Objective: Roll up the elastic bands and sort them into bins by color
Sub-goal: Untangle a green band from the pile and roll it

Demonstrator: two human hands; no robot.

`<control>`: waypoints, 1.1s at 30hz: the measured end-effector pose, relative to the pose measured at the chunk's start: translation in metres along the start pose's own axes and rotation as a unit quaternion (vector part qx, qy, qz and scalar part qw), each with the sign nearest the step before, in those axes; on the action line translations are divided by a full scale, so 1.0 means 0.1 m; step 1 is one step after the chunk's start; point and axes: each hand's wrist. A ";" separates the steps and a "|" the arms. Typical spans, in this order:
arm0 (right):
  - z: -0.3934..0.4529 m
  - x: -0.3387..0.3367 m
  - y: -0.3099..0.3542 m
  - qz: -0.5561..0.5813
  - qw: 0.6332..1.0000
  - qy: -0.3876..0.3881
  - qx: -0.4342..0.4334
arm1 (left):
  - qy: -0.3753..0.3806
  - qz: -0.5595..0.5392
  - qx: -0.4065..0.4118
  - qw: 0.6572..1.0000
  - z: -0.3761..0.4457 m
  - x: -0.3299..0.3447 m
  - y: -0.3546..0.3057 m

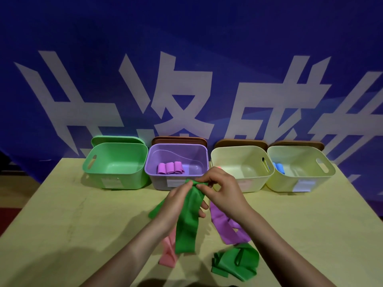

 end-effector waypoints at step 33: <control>-0.03 0.03 0.12 -0.072 0.996 0.030 -0.041 | -0.063 -0.056 0.030 0.996 -0.02 0.02 0.08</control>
Point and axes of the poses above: each hand's wrist, its own z-axis towards the middle knuckle, its own x-axis out of the palm, y = z × x, and after that the axes turned 7 degrees about -x, right-handed
